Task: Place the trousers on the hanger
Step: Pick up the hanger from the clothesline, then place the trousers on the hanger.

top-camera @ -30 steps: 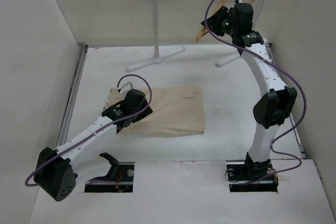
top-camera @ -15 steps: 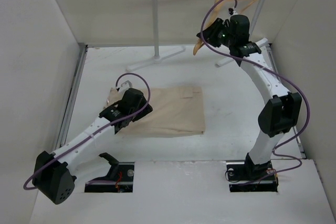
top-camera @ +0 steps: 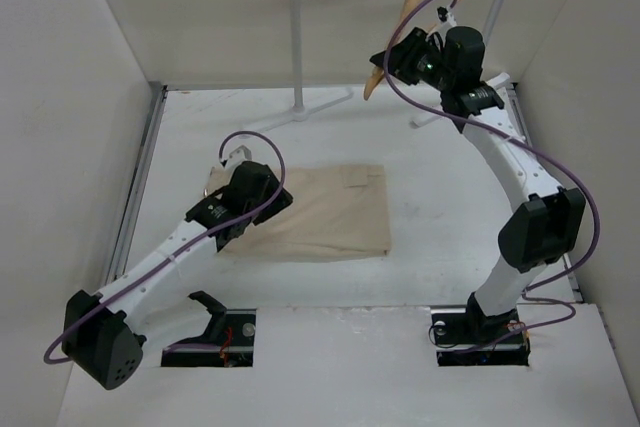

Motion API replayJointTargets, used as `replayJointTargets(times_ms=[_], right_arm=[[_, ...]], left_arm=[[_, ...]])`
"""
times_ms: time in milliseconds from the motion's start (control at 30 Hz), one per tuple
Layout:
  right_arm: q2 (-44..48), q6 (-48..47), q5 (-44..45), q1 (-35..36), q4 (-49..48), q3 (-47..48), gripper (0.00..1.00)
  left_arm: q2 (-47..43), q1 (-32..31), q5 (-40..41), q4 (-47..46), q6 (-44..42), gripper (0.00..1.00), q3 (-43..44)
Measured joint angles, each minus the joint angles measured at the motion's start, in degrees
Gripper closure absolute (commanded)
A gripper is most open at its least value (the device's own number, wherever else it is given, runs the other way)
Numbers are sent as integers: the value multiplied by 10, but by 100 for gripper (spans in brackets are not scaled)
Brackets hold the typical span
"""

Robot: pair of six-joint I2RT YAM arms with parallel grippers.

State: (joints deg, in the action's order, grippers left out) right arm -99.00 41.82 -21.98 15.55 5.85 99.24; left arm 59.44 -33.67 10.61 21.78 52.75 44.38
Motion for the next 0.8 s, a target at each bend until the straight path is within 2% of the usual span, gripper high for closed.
replayJointTargets(times_ms=[400,567,800], right_arm=[[103,4,-3,55,-1,-169,83],[173,2,3,84,4,-259,83],[256,1,11,114,38,-396,83]], left_arm=[[38,14,-7,3,-42,49,164],[90,8,-18,-14,-85,48,261],[199,-45,-45,-42,-133,45,368]])
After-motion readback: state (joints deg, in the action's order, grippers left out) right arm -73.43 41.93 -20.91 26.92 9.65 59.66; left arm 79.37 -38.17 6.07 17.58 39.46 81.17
